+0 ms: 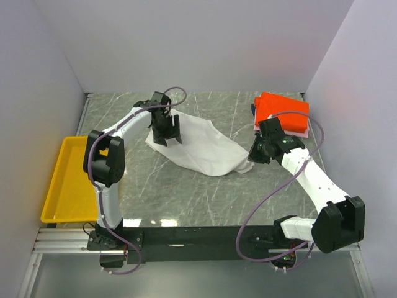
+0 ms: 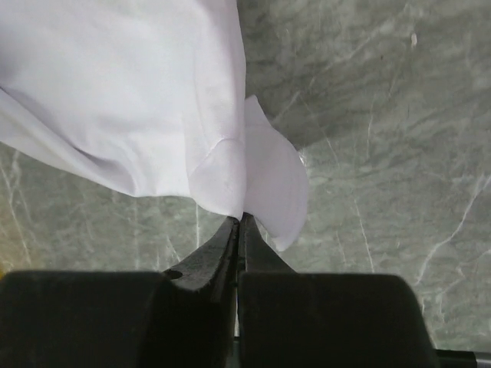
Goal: Fold and stack the t-shirts
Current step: Flatten the tshirt out
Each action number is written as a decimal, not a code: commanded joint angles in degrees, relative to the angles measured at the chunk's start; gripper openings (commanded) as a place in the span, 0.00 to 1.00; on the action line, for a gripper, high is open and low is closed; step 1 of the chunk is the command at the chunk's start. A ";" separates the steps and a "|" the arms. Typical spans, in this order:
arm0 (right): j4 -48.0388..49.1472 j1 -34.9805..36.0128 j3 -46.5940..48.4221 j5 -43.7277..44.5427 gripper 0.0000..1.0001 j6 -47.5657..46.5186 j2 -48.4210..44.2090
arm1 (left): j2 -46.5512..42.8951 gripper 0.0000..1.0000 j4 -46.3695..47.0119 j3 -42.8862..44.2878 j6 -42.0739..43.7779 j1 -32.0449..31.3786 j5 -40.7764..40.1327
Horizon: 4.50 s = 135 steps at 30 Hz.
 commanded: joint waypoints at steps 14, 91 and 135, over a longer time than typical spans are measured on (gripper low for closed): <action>6.75 -0.21 -3.13 -3.35 0.00 1.05 0.19 | -11.56 0.65 10.09 -13.11 -0.31 4.89 -10.83; 11.15 -4.69 -1.64 -3.53 0.00 2.02 3.53 | -27.10 0.53 10.19 -22.93 -0.48 10.17 -8.27; 13.08 -4.69 -2.35 -8.02 0.00 0.87 2.56 | -22.19 0.00 13.88 -43.00 -0.14 9.90 -9.68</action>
